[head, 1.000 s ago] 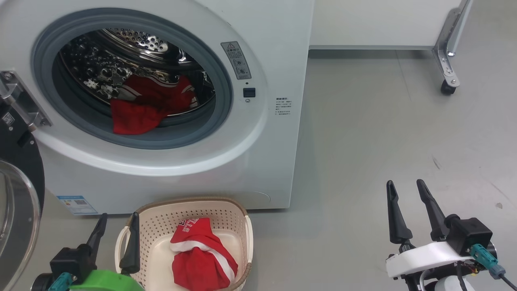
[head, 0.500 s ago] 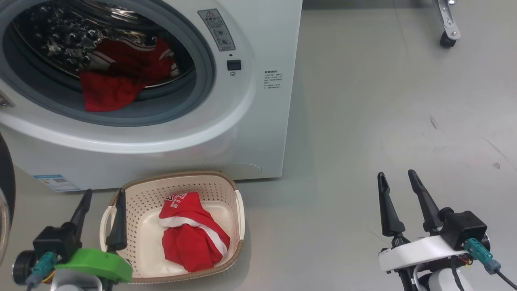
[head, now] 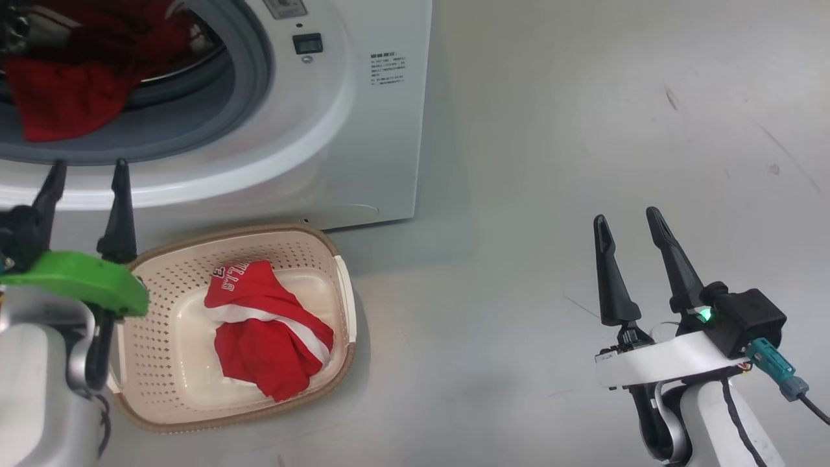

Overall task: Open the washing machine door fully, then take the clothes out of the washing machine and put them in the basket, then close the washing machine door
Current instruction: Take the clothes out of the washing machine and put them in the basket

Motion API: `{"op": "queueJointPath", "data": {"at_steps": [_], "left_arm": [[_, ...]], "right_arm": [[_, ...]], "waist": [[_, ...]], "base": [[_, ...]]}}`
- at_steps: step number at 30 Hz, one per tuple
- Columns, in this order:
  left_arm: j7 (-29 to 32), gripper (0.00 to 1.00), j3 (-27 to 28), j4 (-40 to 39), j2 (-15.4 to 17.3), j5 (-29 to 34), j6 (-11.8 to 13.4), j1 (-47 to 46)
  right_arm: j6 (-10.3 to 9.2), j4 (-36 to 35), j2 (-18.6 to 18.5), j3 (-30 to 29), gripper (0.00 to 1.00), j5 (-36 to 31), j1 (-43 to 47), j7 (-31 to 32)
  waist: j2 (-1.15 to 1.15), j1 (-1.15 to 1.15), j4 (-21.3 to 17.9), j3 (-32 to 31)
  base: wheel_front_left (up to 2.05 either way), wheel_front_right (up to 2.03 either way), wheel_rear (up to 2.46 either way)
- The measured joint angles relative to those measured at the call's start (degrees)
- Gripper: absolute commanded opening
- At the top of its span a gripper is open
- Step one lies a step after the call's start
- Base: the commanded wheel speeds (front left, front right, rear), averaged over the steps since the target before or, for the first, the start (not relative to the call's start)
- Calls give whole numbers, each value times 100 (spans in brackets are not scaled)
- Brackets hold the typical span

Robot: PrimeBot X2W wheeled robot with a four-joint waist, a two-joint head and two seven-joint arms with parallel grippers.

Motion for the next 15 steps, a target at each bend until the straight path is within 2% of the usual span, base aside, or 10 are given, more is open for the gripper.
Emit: {"op": "queueJointPath", "data": {"at_steps": [7, 11, 15], "left_arm": [[578, 100, 21, 334, 423, 105, 51, -711], [884, 100, 14, 697, 757, 403, 152, -1144], [1046, 100, 36, 927, 840, 439, 202, -1360]], "right_arm": [[0, -33, -4, 59, 100, 58, -203, 0], [0, -47, -5, 149, 100, 120, -354, 0], [0, -55, -5, 193, 100, 167, -449, 0]], "waist": [[0, 0, -258, 408], [0, 0, -489, 681], [0, 0, -633, 807]], "base": [[0, 0, 0], [0, 0, 0], [0, 0, 0]]}}
